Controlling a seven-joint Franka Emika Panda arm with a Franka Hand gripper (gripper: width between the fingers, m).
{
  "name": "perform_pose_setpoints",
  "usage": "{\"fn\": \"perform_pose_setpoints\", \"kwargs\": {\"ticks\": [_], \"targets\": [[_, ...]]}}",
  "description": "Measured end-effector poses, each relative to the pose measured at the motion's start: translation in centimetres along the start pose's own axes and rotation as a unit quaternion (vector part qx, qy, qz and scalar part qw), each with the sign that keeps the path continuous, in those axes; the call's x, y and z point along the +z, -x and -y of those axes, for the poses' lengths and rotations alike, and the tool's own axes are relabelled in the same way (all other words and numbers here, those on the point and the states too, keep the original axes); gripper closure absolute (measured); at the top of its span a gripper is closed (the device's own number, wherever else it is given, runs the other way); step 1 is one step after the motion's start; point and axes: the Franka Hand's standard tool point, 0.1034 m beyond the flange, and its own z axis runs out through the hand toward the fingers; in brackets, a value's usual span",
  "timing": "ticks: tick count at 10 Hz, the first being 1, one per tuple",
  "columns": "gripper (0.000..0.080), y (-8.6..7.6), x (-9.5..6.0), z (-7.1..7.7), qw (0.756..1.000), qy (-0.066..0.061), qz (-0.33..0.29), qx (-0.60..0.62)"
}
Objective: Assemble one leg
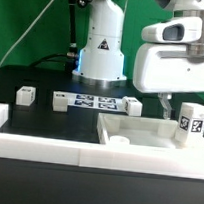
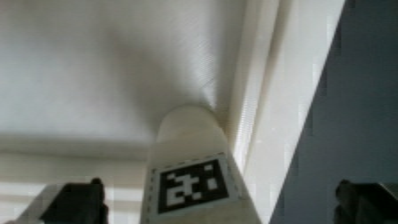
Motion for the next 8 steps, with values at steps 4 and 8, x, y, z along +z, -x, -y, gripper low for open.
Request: {"fn": "perform_pose_setpoints", "kwargs": {"ticks": [4,8], "targets": [[0.027,0.02,0.03,-0.01,1.0,0.0,0.0,0.0],[0.0506,0.11,0.1,-0.4,1.0,0.002,0.001,0.007]]}}
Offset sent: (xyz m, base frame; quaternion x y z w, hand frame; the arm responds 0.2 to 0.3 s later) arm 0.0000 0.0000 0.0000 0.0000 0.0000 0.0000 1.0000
